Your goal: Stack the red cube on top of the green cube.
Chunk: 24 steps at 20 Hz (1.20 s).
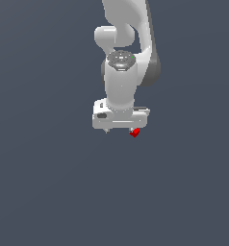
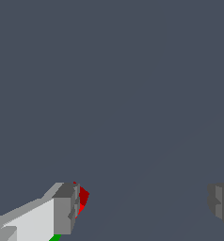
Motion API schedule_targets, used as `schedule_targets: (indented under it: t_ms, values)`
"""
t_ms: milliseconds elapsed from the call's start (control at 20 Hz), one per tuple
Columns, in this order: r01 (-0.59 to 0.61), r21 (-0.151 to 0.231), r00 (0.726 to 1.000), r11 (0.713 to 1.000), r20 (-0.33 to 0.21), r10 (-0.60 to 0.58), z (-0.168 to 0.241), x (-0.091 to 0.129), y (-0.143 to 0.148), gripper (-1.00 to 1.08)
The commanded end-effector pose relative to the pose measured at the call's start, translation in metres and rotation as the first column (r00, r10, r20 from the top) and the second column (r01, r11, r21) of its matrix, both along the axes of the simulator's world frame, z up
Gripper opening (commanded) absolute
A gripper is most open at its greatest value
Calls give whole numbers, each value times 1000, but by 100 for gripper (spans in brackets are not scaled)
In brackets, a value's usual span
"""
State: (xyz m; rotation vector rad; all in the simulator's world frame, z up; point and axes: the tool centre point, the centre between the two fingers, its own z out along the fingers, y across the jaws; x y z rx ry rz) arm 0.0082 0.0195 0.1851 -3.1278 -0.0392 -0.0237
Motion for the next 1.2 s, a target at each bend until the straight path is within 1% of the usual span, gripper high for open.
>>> schedule_targets:
  t_ms: [0, 350, 700, 900, 1150]
  values:
    - [0, 0, 1000, 1000, 0, 0, 0, 0, 0, 100]
    - [28, 0, 1000, 1000, -1, -28, -5, -6, 2, 100]
    - [112, -2, 994, 994, -3, -112, -19, -23, 10, 100]
    - [181, -3, 983, 983, -5, -181, -31, -37, 17, 100]
    - [282, -5, 959, 959, -7, -282, -49, -56, 30, 100]
